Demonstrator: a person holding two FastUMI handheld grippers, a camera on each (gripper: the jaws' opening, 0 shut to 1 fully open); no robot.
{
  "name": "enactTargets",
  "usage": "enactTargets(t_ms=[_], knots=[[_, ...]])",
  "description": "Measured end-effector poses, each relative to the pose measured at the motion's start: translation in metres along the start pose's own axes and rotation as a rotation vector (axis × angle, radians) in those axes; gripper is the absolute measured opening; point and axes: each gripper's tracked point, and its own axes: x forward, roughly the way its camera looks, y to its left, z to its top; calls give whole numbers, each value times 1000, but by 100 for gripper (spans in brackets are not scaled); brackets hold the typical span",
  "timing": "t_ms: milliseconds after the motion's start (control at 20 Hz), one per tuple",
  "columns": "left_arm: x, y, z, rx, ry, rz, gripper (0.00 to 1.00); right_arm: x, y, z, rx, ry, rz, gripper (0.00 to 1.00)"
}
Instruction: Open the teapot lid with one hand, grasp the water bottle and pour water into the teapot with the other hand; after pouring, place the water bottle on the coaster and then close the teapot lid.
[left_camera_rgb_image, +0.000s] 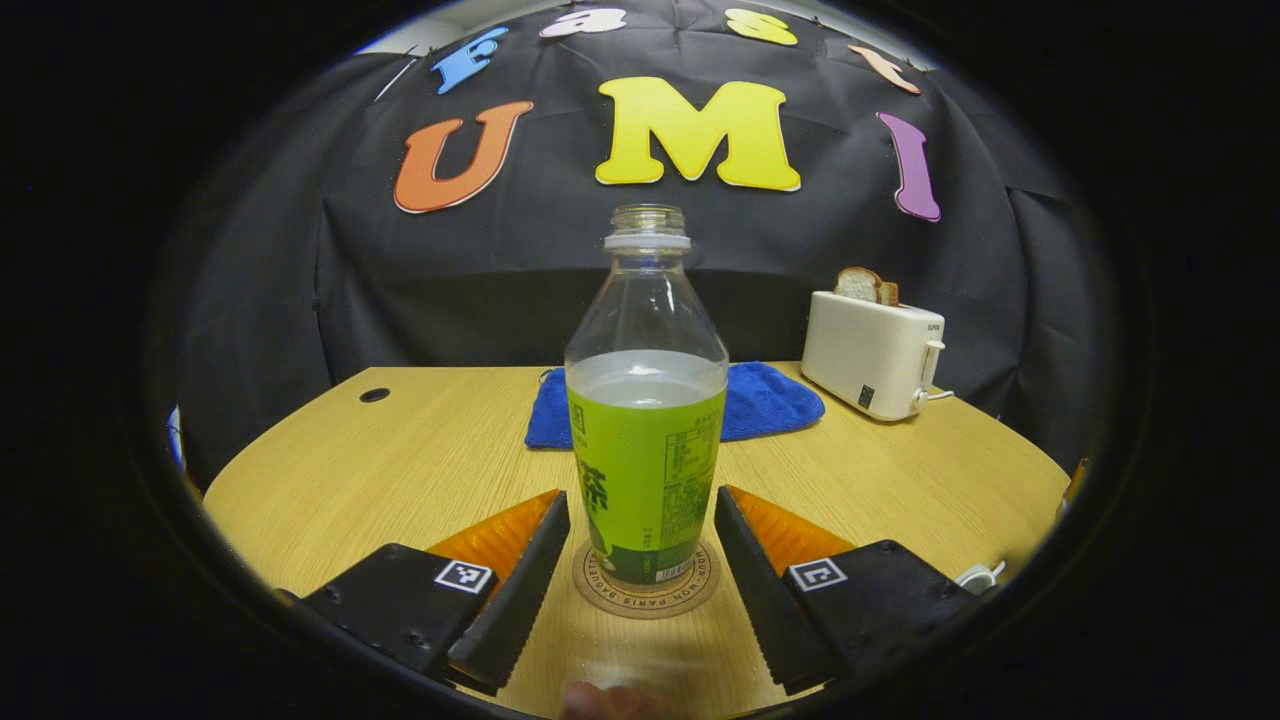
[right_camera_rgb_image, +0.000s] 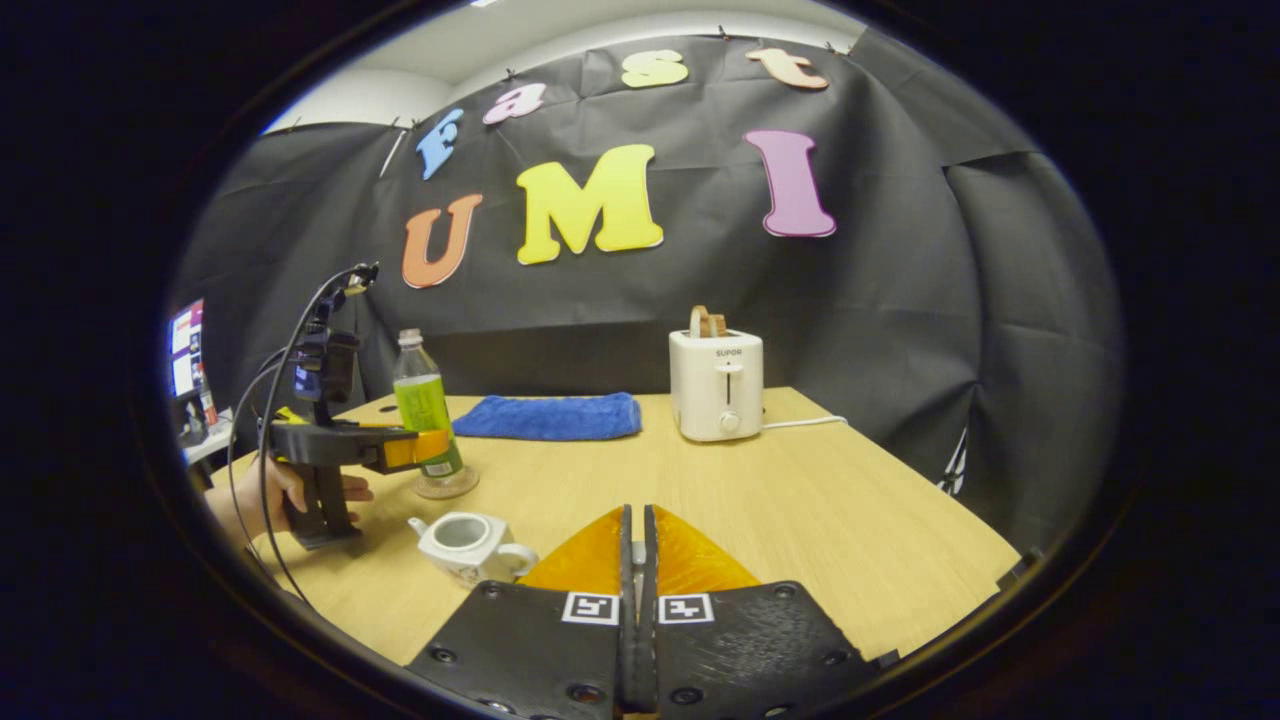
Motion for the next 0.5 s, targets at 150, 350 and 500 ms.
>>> enactTargets(t_ms=[150, 350, 500], knots=[[-30, 19, -9, -2, 11, 60, 98, -1, 18, 14, -17, -36, 38, 0], [-80, 44, -8, 19, -48, 108, 98, 13, 53, 28, -38, -65, 108, 0], [-121, 65, -9, -9, -77, 148, 98, 26, 85, 34, -62, -77, 167, 0]])
